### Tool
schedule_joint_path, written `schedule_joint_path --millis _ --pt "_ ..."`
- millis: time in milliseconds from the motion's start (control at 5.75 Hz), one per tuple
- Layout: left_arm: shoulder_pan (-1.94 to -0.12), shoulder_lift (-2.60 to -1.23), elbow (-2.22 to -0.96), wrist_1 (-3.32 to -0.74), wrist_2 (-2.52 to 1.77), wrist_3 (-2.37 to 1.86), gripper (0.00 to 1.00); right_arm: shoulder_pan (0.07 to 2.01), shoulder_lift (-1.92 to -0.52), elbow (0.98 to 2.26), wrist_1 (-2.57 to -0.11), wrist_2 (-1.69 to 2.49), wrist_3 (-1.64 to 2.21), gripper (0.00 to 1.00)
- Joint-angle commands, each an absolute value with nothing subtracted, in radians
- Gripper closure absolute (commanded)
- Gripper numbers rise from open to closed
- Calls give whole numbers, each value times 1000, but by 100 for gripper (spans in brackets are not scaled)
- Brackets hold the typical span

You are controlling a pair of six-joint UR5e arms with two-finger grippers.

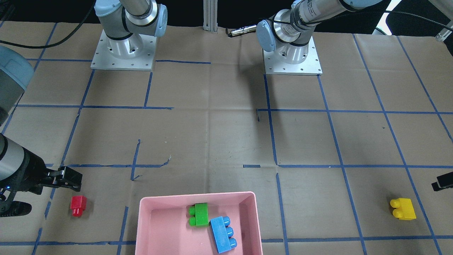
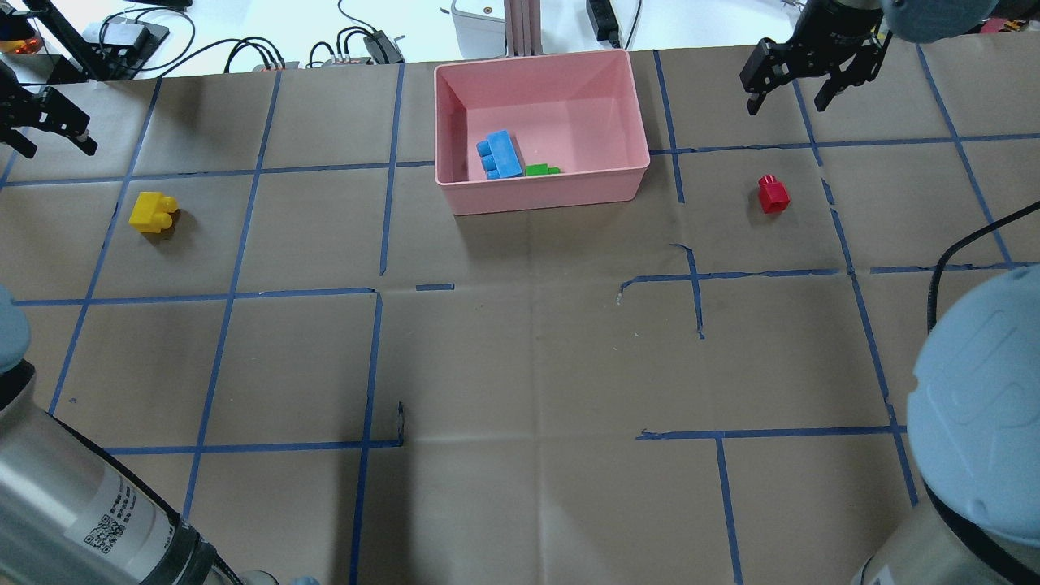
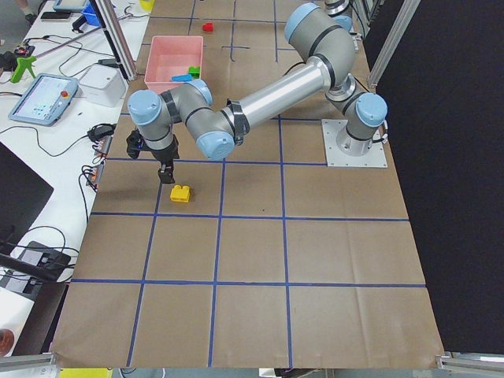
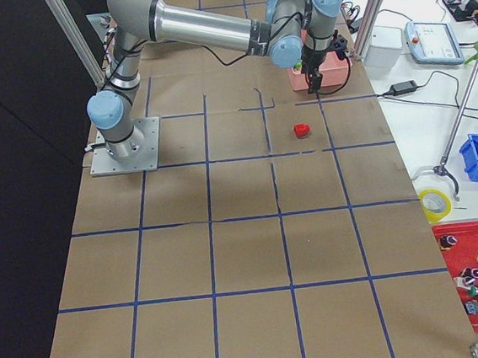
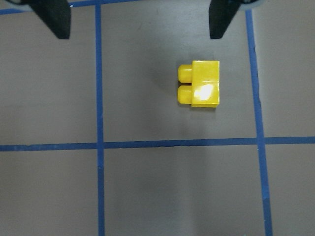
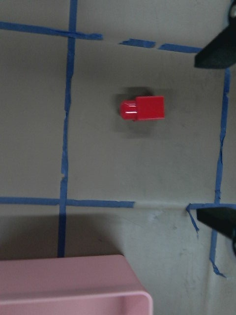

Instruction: Put all blocks into box

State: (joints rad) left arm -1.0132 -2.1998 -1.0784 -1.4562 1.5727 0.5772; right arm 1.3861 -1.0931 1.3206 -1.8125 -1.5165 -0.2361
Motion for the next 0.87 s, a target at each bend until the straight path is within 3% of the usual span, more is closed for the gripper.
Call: schedule_joint_path --millis 0,696 --pt "-1041 -2238 -1136 -1355 1580 549 0 1353 -1053 1483 -2106 -1526 -233 2" --pt "-1045 -2299 -1296 -1129 1578 557 1 1345 -974 1578 -2169 -1528 -239 1"
